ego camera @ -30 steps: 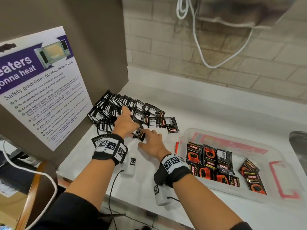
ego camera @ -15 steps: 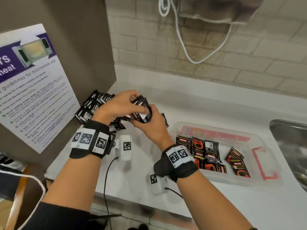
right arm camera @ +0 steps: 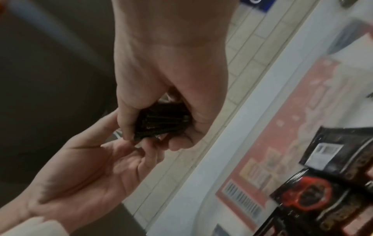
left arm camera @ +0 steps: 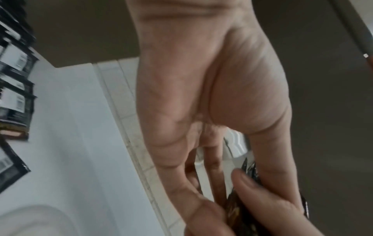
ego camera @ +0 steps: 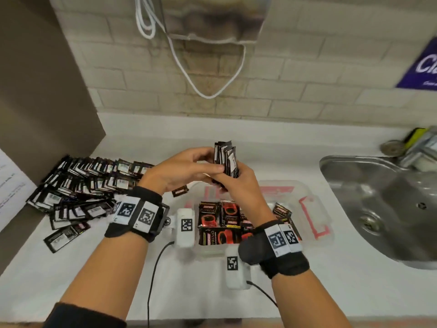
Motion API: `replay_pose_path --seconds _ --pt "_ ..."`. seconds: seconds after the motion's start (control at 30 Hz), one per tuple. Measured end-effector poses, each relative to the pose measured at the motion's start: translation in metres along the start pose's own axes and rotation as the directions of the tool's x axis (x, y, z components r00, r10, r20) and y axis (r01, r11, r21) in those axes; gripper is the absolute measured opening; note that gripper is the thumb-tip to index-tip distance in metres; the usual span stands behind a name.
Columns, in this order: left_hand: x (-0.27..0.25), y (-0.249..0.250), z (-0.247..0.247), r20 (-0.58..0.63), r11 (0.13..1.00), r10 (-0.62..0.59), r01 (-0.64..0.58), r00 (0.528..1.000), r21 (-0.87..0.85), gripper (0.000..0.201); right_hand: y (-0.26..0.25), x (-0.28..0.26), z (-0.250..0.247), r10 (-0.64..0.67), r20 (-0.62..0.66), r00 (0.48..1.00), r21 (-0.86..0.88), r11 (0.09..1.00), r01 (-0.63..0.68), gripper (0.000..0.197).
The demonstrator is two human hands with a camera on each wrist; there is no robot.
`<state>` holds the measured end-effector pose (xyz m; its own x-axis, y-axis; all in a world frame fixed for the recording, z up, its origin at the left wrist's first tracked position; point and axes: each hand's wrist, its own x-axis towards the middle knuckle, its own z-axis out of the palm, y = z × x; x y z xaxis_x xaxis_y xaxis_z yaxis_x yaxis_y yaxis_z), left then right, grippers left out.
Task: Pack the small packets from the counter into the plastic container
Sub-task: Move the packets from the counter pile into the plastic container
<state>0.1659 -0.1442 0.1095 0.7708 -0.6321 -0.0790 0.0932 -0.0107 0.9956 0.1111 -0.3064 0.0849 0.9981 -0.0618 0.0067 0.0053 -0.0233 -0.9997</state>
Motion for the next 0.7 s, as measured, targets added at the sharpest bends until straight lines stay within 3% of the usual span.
replay_pose_path --seconds 0.13,0.27,0.5,0.57,0.7 --pt "0.027 0.005 0.025 0.035 0.994 -0.042 0.038 0.999 0.102 0.051 0.011 -0.004 -0.031 0.011 -0.039 0.999 0.052 0.999 -0.009 0.031" --pt "0.04 0.013 0.043 0.097 0.988 -0.076 0.062 0.992 0.142 0.041 0.012 -0.006 -0.049 0.012 0.045 0.999 0.13 0.991 -0.018 0.034" --pt "0.05 0.025 0.057 0.139 0.965 -0.091 0.053 0.986 0.255 0.027 0.016 0.001 -0.055 -0.01 0.183 0.983 0.348 0.936 -0.056 0.073" --pt "0.052 0.033 0.058 0.146 0.946 -0.109 0.058 0.983 0.32 0.03 0.019 0.004 -0.054 0.009 0.197 0.98 0.385 0.919 -0.085 0.078" --pt "0.059 0.041 0.055 0.154 0.861 -0.165 0.066 0.974 0.505 0.058 0.021 0.013 -0.047 0.027 0.141 0.99 0.379 0.922 -0.079 0.083"
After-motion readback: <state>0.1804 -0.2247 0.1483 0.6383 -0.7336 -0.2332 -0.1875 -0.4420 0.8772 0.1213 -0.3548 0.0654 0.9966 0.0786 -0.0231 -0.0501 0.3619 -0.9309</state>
